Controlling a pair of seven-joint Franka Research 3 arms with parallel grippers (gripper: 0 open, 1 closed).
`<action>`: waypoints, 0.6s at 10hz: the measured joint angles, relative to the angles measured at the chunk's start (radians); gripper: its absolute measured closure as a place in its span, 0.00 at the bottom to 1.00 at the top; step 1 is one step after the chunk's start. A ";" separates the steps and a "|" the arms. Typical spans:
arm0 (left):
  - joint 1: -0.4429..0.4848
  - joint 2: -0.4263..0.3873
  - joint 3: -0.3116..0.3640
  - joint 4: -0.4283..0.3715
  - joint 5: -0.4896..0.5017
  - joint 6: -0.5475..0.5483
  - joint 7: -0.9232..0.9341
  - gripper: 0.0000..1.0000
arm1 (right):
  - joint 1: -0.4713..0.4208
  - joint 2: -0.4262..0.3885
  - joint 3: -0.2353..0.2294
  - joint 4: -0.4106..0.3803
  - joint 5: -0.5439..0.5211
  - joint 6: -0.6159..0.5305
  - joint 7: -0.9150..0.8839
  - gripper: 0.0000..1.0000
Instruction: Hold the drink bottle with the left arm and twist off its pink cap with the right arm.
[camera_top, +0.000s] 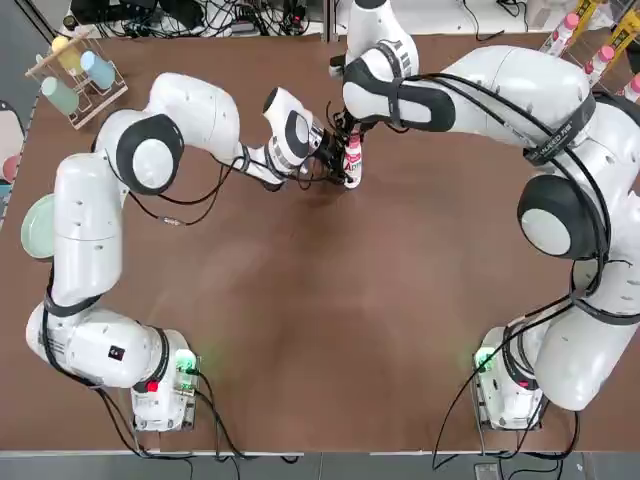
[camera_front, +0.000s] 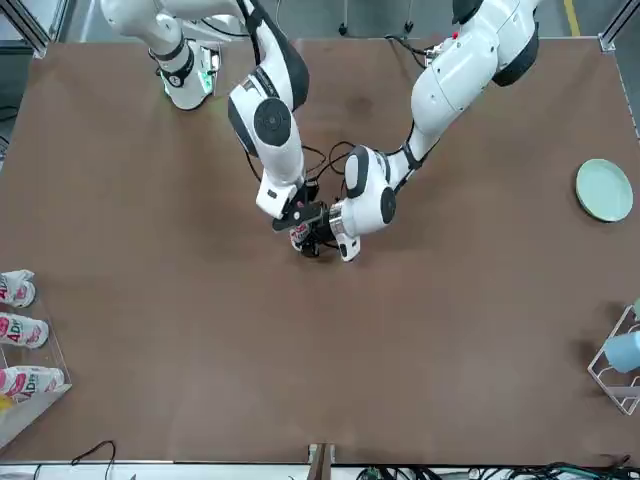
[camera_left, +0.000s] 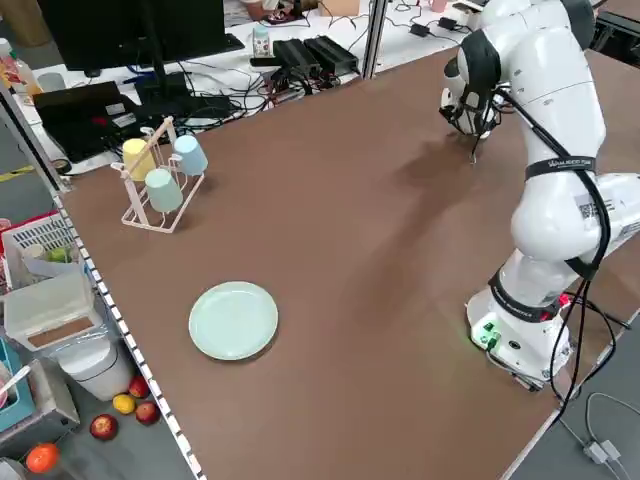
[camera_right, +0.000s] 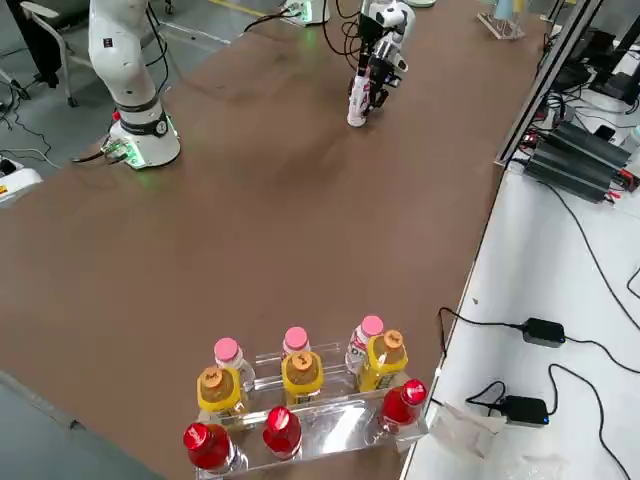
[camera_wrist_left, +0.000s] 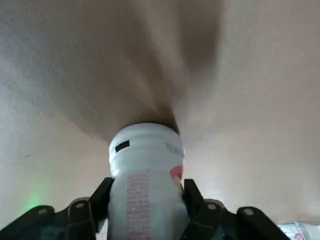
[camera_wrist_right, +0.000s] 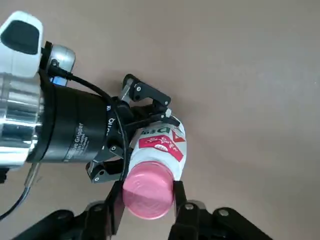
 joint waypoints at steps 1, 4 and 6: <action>0.000 0.000 0.000 0.000 0.000 0.000 0.000 0.37 | 0.000 0.000 0.000 0.000 -0.001 0.000 -0.014 0.56; 0.000 0.000 0.000 0.000 0.000 0.000 0.000 0.37 | 0.000 0.000 0.000 0.000 -0.002 0.000 -0.079 0.56; 0.000 0.000 0.000 0.001 0.000 0.000 -0.001 0.37 | 0.000 0.000 0.001 0.000 -0.013 0.001 -0.123 0.56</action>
